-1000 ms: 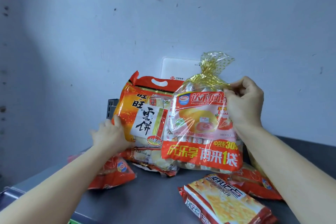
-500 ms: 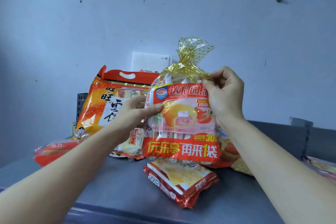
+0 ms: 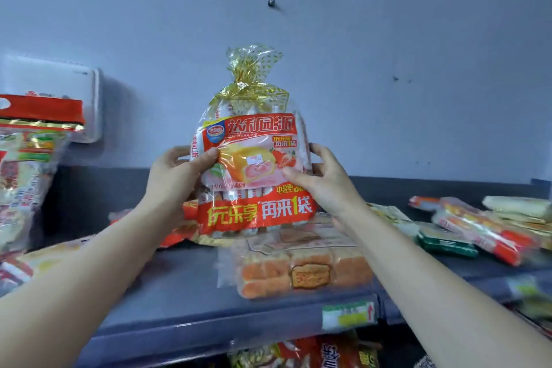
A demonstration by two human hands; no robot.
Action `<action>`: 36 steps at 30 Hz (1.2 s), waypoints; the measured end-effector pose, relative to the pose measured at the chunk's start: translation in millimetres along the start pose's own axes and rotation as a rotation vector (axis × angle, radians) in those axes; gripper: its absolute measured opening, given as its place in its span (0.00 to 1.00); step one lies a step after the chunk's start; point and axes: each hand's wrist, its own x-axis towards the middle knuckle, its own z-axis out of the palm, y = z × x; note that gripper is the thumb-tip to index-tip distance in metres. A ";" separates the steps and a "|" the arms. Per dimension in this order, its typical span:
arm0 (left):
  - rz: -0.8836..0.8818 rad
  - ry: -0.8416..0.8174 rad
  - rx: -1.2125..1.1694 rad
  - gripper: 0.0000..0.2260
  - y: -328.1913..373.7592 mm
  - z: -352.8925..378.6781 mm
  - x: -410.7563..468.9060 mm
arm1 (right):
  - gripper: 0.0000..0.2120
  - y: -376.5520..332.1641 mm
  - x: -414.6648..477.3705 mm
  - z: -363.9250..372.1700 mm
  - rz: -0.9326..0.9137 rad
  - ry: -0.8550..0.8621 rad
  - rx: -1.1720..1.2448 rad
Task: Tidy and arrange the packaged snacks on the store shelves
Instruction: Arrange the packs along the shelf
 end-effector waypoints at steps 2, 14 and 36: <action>-0.041 -0.047 -0.017 0.15 -7.2 35.2 -13.8 | 0.31 8.0 -9.6 -39.7 0.048 -0.028 -0.048; -0.169 -0.330 -0.014 0.20 -54.5 225.0 -79.8 | 0.32 52.4 -64.3 -232.0 0.112 0.290 -0.119; 0.540 -0.878 1.808 0.25 -209.0 466.9 -27.8 | 0.26 157.7 15.6 -454.3 0.294 0.554 -0.458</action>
